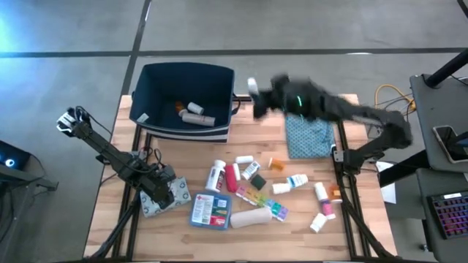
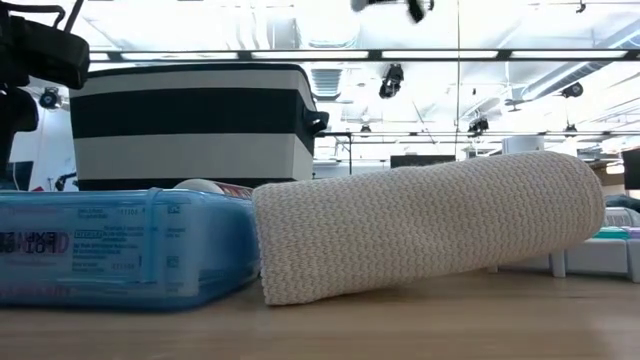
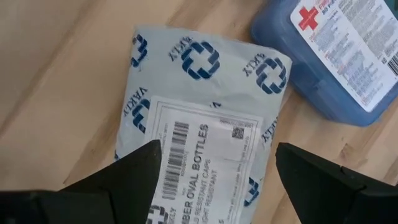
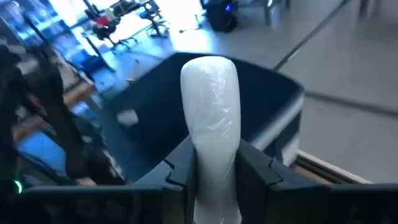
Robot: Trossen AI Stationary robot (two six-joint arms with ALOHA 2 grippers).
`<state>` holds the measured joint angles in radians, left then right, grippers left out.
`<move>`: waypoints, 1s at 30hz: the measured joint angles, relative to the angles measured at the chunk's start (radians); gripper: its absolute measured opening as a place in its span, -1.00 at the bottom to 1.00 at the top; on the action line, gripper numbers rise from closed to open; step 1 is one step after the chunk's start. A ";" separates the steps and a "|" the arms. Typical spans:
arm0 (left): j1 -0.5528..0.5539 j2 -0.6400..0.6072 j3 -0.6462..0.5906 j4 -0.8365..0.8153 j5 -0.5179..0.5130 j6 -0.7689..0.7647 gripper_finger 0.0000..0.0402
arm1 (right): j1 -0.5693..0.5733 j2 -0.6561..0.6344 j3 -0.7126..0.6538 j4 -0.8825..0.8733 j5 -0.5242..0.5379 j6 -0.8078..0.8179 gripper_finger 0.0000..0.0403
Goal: Pick & place medical supplies in basket/bin
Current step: Put the top rolled gauze into the blue bin, then put the medical supply bag into the blue bin
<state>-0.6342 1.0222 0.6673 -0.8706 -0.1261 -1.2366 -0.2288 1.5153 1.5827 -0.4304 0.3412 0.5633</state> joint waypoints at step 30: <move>0.025 -0.017 -0.077 -0.165 0.242 0.079 0.47 | 0.019 0.430 0.638 -0.557 -0.423 -0.394 0.94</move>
<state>-0.6092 1.0051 0.5901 -1.0355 0.1156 -1.1572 -0.2101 1.9454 2.2211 -0.9878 -0.0815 0.1692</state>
